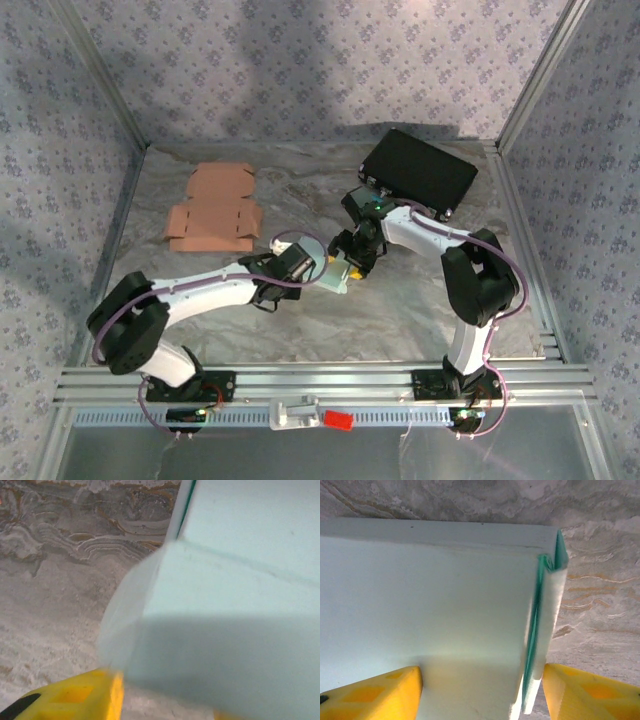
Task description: Fold the paper box
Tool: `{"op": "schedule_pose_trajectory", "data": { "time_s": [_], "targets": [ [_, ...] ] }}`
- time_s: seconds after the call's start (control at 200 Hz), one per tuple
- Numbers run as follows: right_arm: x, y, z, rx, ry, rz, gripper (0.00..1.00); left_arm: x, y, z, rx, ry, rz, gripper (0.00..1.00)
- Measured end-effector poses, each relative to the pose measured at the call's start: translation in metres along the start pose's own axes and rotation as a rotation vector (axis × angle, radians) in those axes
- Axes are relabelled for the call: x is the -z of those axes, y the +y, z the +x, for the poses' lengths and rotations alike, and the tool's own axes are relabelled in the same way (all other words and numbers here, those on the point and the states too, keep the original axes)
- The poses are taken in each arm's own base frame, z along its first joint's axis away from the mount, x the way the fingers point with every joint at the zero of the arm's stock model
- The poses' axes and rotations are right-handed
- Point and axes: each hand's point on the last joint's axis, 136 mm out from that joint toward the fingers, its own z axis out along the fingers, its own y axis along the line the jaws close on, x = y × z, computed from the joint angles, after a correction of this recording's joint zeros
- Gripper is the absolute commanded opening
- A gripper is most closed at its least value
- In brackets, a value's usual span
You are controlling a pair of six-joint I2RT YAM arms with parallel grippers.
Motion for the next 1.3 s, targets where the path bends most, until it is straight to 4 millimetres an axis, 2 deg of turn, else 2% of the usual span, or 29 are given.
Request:
{"op": "schedule_pose_trajectory", "data": {
  "time_s": [0.105,0.295,0.415,0.47,0.58,0.685,0.775,0.844,0.954,1.054,1.189,1.304],
  "targets": [
    [0.001,0.0,-0.001,0.004,-0.004,0.0,0.66,0.02,-0.004,0.001,0.015,0.02,0.06,0.54],
    [0.005,0.0,-0.003,0.012,-0.018,-0.005,0.65,0.071,-0.023,0.001,0.044,0.104,0.219,0.54],
    [0.005,0.0,-0.004,0.02,-0.019,-0.005,0.65,0.103,-0.024,-0.001,0.061,0.148,0.276,0.55],
    [0.006,0.0,-0.004,0.022,-0.021,-0.007,0.65,0.119,-0.021,-0.012,0.092,0.153,0.298,0.56],
    [0.009,0.001,-0.005,0.03,-0.026,-0.014,0.66,0.148,-0.002,-0.062,0.206,0.092,0.342,0.62],
    [0.017,0.005,-0.005,0.044,-0.043,-0.031,0.68,0.159,0.02,-0.104,0.273,0.058,0.354,0.64],
    [0.028,0.008,-0.007,0.057,-0.066,-0.055,0.69,0.141,0.031,-0.126,0.288,0.113,0.343,0.66],
    [0.038,0.012,-0.007,0.067,-0.084,-0.078,0.69,0.107,0.034,-0.134,0.273,0.185,0.339,0.66],
    [0.049,0.017,-0.005,0.091,-0.112,-0.129,0.7,0.053,0.027,-0.125,0.231,0.32,0.363,0.65],
    [0.047,0.01,0.002,0.097,-0.107,-0.143,0.7,0.021,0.017,-0.113,0.176,0.407,0.405,0.65],
    [0.033,-0.005,0.008,0.085,-0.076,-0.125,0.7,-0.005,0.009,-0.102,0.132,0.463,0.449,0.64],
    [0.026,-0.011,0.01,0.078,-0.065,-0.122,0.7,-0.012,0.005,-0.092,0.102,0.472,0.482,0.63]
  ]
}}
